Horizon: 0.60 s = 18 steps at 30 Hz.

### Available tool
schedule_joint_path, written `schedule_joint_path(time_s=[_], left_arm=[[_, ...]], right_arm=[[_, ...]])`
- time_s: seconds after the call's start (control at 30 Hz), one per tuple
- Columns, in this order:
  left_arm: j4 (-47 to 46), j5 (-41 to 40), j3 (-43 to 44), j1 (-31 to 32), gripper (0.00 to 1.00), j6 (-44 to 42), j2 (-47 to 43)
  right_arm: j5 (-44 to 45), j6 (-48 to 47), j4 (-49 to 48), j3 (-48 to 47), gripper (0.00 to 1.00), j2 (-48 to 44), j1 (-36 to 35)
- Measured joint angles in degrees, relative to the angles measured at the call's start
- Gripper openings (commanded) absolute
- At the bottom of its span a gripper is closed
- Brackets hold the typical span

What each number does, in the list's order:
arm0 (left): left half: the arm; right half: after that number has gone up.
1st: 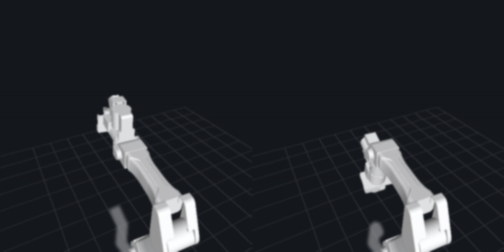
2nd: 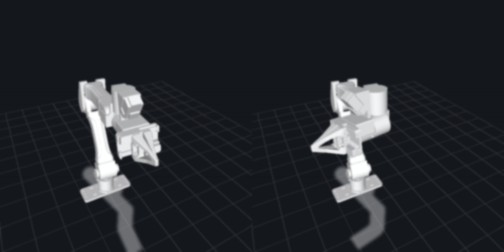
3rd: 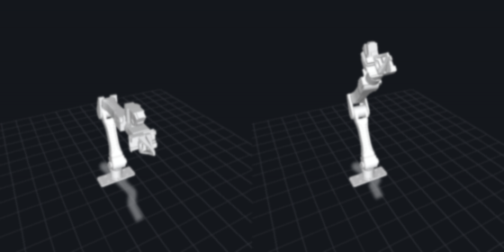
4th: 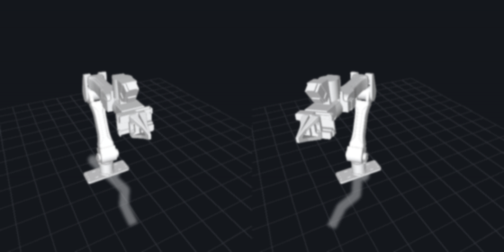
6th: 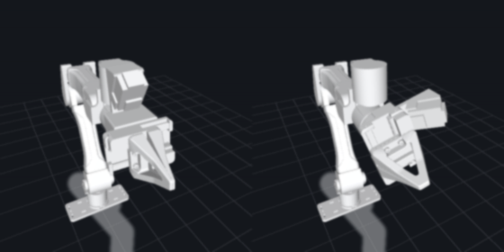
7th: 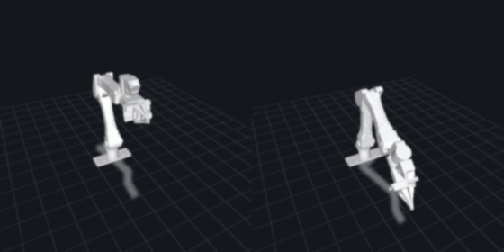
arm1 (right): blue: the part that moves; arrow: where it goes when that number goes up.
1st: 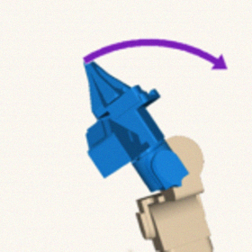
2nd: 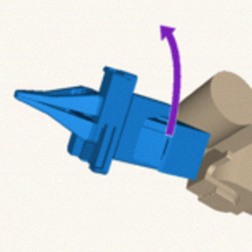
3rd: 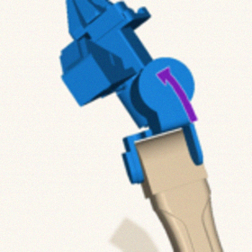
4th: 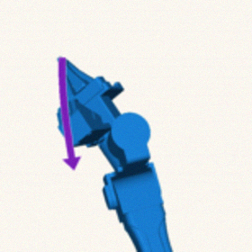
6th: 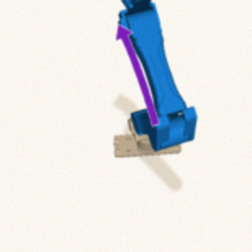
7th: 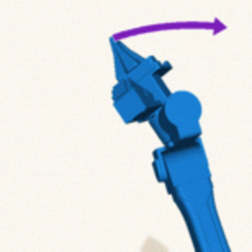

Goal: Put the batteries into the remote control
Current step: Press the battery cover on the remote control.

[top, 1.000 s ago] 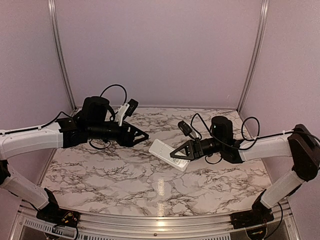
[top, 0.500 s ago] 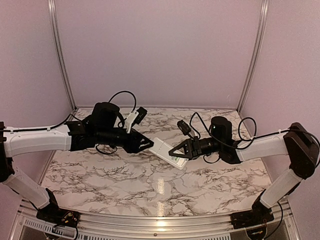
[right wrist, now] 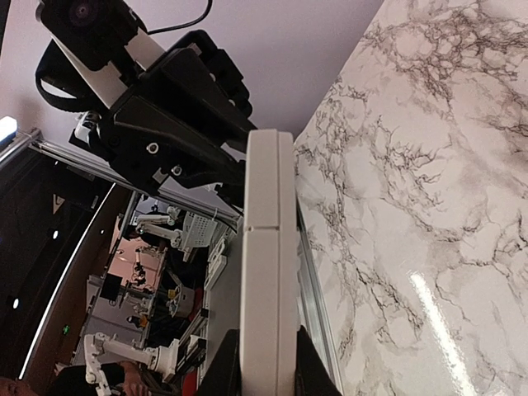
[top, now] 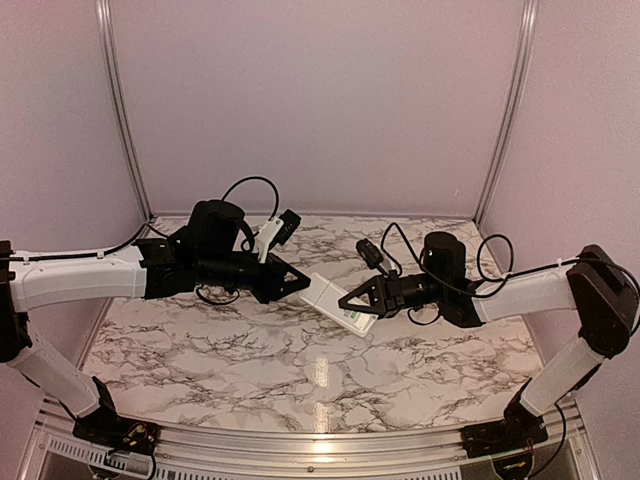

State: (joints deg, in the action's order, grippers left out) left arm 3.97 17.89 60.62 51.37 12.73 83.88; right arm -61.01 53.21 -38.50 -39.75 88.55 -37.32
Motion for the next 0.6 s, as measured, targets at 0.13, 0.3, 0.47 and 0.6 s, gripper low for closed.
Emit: schedule_joint_path(time_s=[0.13, 0.3, 0.47, 0.6], left_arm=[[0.00, 0.00, 0.35, 0.02, 0.08, -0.24, 0.55], [-0.04, 0.46, 0.39, 0.15, 0.06, -0.31, 1.18], [-0.20, 2.16, 0.39, 0.22, 0.05, -0.20, 1.75], [-0.39, 3.48, 0.39, 0.22, 0.05, -0.04, 2.21]], right_arm=[[-0.26, 0.98, -0.02, 0.11, 0.00, 0.00, 0.17], [-0.57, 1.88, -0.02, 0.50, 0.00, 0.00, 0.37], [-1.27, 2.54, 0.07, 0.92, 0.00, 0.00, 0.66], [-2.25, 2.71, 0.22, 1.05, 0.00, 0.00, 0.94]])
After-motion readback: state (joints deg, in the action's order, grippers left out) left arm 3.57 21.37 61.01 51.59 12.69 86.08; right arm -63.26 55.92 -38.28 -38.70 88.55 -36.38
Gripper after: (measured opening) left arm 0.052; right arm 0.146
